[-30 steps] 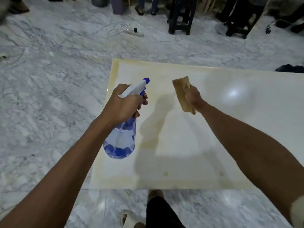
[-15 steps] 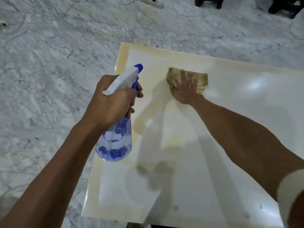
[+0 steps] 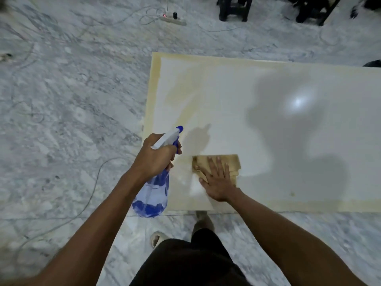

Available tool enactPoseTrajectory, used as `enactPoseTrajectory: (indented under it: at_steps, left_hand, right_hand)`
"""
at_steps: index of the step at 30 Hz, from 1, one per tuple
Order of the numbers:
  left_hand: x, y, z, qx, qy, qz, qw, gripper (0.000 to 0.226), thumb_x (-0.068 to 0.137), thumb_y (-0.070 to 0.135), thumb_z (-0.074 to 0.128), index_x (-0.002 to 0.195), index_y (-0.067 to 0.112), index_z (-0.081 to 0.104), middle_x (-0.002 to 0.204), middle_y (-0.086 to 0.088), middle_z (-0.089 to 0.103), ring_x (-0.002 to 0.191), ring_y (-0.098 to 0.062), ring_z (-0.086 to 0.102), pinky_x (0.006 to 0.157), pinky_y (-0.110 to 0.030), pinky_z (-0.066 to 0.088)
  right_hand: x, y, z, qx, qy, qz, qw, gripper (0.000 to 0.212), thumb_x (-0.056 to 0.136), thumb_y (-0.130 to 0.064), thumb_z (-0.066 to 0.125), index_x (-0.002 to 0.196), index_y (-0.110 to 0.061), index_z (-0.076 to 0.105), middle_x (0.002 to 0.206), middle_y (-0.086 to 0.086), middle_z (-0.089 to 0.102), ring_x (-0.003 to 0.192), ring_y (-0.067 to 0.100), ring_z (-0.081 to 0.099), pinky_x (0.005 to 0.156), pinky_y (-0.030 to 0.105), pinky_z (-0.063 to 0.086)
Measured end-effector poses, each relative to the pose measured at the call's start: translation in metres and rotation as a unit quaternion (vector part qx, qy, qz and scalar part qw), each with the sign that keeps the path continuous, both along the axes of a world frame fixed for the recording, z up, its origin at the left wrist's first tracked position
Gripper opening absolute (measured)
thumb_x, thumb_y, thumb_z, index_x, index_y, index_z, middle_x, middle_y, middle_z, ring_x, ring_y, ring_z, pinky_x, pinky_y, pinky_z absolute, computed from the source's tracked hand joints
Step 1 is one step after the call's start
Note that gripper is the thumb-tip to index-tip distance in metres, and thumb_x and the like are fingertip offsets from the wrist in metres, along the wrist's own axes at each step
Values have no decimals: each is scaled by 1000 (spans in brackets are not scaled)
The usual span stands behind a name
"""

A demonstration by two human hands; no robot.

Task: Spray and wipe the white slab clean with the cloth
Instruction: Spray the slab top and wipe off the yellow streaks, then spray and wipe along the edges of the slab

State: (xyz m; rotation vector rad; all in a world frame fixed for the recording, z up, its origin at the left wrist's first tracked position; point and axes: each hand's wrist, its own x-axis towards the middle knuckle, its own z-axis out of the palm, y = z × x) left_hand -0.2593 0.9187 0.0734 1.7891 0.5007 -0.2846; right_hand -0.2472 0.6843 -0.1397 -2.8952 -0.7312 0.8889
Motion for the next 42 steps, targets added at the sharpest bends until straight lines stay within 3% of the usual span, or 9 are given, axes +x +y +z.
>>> enactPoseTrajectory:
  at_steps: [3, 7, 9, 12, 15, 24, 35, 39, 42]
  left_hand:
    - [-31, 2, -1, 5, 3, -7, 1000, 18, 89, 0, 52, 79, -8, 64, 91, -29, 72, 39, -15, 49, 56, -40, 52]
    - [-55, 7, 2, 19, 9, -21, 1000, 29, 94, 11, 56, 69, -2, 65, 77, -21, 71, 51, -26, 56, 54, -38, 52]
    - [-62, 10, 6, 32, 12, -27, 999, 23, 91, 9, 56, 78, -7, 67, 80, -22, 73, 49, -26, 54, 53, -36, 51]
    - [-73, 12, 15, 49, 3, -35, 998, 20, 89, 7, 56, 82, -7, 69, 78, -21, 72, 45, -22, 54, 52, -34, 52]
    - [-81, 14, 24, 52, -4, -25, 998, 23, 90, 13, 58, 75, -2, 68, 78, -20, 74, 41, -20, 54, 55, -36, 53]
    - [-86, 22, 49, 58, -24, 14, 998, 21, 89, 12, 60, 74, -2, 68, 72, -19, 71, 42, -20, 55, 50, -30, 50]
    - [12, 19, 50, 58, 2, 45, 997, 27, 82, 13, 55, 72, -12, 62, 63, -26, 60, 44, -23, 54, 57, -35, 54]
    - [61, 18, 44, 29, 13, 55, 998, 32, 80, 21, 53, 69, -9, 49, 61, -19, 49, 42, -23, 50, 58, -35, 43]
    - [101, 27, 32, 14, 27, 88, 996, 39, 91, 23, 58, 81, -15, 55, 69, -17, 59, 52, -26, 53, 52, -30, 44]
  right_hand:
    - [-22, 3, 34, 143, 146, -184, 961, 59, 105, -51, 18, 158, -31, 1, 166, -1, -13, 152, 25, -16, 123, 51, -6]
    - [-9, 8, 114, 400, 211, -483, 750, 54, 105, -50, 34, 140, -12, 48, 146, 4, 47, 129, 32, 48, 93, 47, 46]
    - [-8, 13, 142, 510, 235, -510, 652, 54, 103, -54, 35, 127, -13, 60, 130, 10, 63, 113, 30, 61, 91, 45, 53]
    - [-8, 29, 165, 644, 308, -496, 494, 59, 104, -54, 31, 137, -11, 56, 134, 12, 64, 122, 30, 61, 102, 48, 49]
    - [-8, 48, 178, 678, 333, -491, 433, 61, 104, -53, 28, 140, -10, 54, 138, 13, 60, 129, 31, 56, 111, 48, 41]
    - [13, 90, 193, 704, 382, -461, 383, 61, 104, -52, 27, 141, -11, 53, 139, 14, 59, 131, 33, 53, 116, 53, 34]
    - [91, 109, 179, 668, 410, -457, 420, 61, 104, -53, 30, 142, -11, 52, 140, 16, 58, 131, 34, 53, 115, 52, 36]
    - [144, 95, 157, 634, 398, -465, 473, 63, 104, -56, 28, 140, -12, 54, 138, 15, 60, 126, 32, 58, 104, 47, 47]
    - [200, 82, 140, 561, 350, -496, 562, 61, 101, -58, 37, 133, -11, 59, 129, 13, 66, 119, 31, 63, 101, 46, 50]
